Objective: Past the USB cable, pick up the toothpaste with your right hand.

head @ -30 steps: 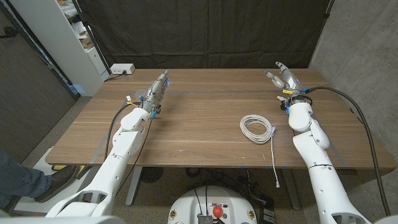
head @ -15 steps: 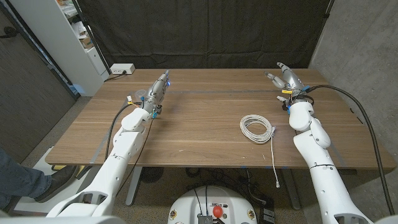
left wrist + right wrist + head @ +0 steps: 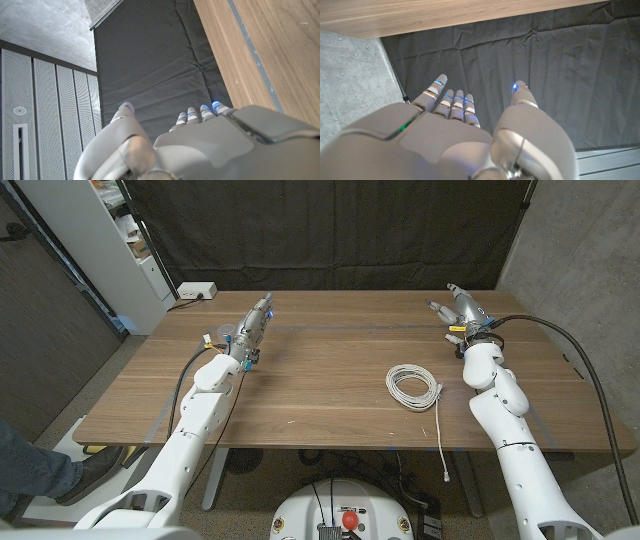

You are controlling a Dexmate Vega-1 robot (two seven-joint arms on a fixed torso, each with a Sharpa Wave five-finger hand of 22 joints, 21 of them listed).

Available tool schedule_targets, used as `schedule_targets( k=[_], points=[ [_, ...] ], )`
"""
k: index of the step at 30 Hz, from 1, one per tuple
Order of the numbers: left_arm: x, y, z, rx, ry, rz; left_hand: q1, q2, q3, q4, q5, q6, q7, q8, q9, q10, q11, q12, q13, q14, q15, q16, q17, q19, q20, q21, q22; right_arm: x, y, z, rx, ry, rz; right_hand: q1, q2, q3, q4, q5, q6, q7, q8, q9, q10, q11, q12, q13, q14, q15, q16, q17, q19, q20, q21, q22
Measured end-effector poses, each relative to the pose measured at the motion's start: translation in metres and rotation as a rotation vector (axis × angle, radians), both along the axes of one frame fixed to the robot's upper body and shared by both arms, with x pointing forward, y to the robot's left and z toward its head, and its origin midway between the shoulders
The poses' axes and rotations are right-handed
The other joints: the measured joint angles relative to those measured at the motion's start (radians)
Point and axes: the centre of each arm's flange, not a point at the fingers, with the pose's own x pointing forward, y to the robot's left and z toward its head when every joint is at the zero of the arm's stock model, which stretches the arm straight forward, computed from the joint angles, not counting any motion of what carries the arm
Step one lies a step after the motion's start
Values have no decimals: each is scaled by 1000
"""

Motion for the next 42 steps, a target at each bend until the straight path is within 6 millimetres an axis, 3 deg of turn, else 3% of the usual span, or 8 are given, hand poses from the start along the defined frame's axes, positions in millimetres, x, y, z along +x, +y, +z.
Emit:
schedule_targets(
  k=[22,30,42],
  points=[
    [-3,0,-2,0,2,-12,0,0,-3,-6,-3,0,0,0,0,0,0,0,0,0,0,0,0,0,0,0,0,4,-7,-2,-34,61,-93,16,-15,0,-9,0,0,0,0,0,-6,2,-6,0,0,0,0,0,0,0,-8,0],
    [-5,1,-4,3,9,-6,0,0,-2,-7,-3,0,0,0,0,0,0,0,0,0,0,0,0,0,0,0,0,7,-10,-2,-39,84,-115,39,-18,8,-22,0,4,4,0,0,4,0,-4,0,9,-2,0,0,7,7,-8,0],
    [-5,2,-5,7,14,1,0,0,-2,-7,-3,0,0,0,0,0,0,0,0,0,0,0,2,0,0,0,0,12,-12,-3,-45,126,-137,69,-38,12,-26,12,14,-2,0,0,9,-5,0,0,22,-3,0,-5,8,8,-8,0]
  ],
)
